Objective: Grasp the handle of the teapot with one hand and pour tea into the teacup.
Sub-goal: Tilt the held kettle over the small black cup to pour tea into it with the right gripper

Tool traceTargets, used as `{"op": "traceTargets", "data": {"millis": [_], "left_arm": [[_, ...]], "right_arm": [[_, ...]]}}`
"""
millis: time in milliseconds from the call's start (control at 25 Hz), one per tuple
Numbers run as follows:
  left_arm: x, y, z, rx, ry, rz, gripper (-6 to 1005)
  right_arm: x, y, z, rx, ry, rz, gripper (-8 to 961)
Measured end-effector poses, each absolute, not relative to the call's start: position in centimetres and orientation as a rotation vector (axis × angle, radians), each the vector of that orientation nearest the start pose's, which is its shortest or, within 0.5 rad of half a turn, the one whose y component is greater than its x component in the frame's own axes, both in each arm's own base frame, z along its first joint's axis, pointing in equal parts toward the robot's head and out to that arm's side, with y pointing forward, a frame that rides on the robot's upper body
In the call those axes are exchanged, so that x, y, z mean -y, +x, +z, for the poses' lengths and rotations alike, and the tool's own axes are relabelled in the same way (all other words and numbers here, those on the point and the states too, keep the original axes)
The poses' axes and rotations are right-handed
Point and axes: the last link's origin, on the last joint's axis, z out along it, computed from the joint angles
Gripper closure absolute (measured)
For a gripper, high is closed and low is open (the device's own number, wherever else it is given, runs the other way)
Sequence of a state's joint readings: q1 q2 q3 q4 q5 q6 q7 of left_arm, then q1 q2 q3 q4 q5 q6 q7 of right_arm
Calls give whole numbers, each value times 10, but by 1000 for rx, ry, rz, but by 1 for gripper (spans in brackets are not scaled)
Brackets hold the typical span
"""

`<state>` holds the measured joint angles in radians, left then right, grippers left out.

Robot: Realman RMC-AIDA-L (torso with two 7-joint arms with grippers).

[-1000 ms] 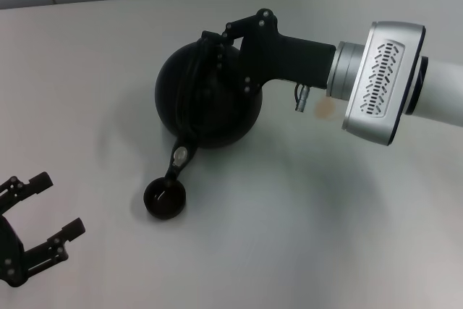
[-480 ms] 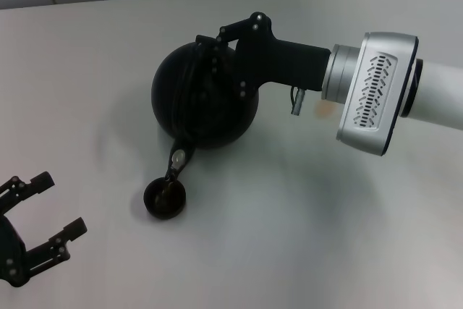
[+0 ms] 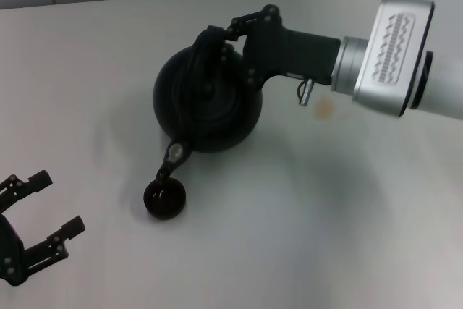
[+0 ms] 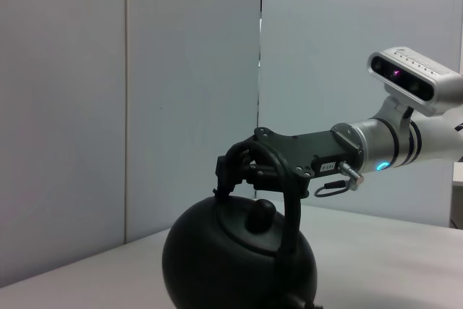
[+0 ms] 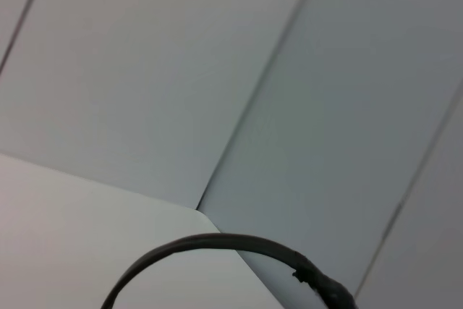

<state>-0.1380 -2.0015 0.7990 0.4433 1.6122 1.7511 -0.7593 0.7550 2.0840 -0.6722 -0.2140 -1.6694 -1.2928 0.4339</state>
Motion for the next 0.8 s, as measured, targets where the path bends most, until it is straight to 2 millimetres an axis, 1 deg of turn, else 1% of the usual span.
{"op": "traceTargets", "data": {"millis": [40, 160, 200, 360, 400, 440, 600, 800], "left_arm": [[-200, -341, 18, 338, -2449, -906, 186], [-200, -341, 18, 337, -2448, -908, 186], [-200, -341, 18, 336, -2449, -909, 186], [-200, -340, 18, 333, -2449, -911, 186], [-200, -340, 18, 333, -2449, -911, 186], [-200, -340, 18, 333, -2449, -911, 186], [-202, -338, 17, 323, -2454, -920, 186], [-202, -337, 17, 316, -2457, -923, 186]], "right_arm": [[-378, 209, -54, 225, -2432, 712, 871], [-379, 214, -48, 115, -2446, 731, 871], [-378, 219, -45, 53, -2449, 737, 871], [-377, 225, -44, -5, -2442, 737, 871], [-377, 228, -45, -44, -2439, 726, 871], [-377, 228, -45, -44, -2439, 726, 871], [-379, 235, -50, -132, -2427, 691, 871], [-381, 237, -52, -194, -2410, 691, 872]]}}
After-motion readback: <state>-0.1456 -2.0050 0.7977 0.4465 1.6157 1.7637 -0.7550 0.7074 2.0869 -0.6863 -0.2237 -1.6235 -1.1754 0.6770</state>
